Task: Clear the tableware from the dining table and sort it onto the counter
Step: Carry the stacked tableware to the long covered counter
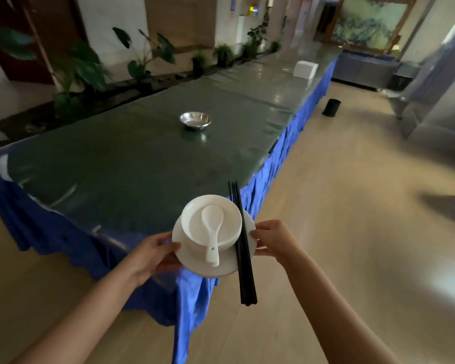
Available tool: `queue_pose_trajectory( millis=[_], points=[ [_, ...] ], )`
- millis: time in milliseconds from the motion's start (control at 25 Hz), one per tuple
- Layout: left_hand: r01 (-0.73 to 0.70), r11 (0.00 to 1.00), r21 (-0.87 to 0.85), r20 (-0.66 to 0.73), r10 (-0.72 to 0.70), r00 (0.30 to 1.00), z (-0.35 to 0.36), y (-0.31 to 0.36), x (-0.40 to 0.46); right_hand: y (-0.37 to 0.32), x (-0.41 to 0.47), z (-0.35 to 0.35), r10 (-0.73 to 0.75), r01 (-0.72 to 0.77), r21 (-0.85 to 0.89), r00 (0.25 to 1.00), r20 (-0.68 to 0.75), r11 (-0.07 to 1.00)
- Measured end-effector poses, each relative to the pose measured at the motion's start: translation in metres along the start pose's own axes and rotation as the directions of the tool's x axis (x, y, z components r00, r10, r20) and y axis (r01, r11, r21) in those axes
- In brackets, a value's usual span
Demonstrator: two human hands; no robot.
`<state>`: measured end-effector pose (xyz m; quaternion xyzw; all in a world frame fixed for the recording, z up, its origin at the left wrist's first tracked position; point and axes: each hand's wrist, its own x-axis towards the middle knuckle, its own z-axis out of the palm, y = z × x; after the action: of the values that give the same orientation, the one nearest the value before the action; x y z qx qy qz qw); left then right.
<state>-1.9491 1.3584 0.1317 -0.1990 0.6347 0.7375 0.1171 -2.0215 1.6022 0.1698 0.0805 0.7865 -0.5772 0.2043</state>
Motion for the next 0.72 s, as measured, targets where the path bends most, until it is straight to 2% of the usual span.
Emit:
queue_pose_trajectory(
  millis=[120,320,520,720],
  points=[
    [-0.007,0.998,-0.067,-0.136,-0.002,0.991,0.030,0.017,0.060,-0.032,0.088,-0.028,-0.019,0.025,-0.061,0.995,0.102,0.998],
    [-0.022,0.984,-0.177,-0.260,-0.025,0.965,0.061,0.043,0.157,-0.070,0.228,-0.051,-0.003,0.043,-0.175,0.975,0.220,0.984],
    [0.015,0.981,-0.194,-0.308,-0.076,0.948,0.065,0.052,0.255,-0.082,0.350,-0.049,0.024,0.049,-0.228,0.952,0.306,0.972],
    [0.066,0.965,-0.252,-0.417,-0.170,0.893,0.067,0.052,0.337,-0.086,0.457,-0.033,0.099,0.017,-0.278,0.912,0.399,0.961]
  ],
)
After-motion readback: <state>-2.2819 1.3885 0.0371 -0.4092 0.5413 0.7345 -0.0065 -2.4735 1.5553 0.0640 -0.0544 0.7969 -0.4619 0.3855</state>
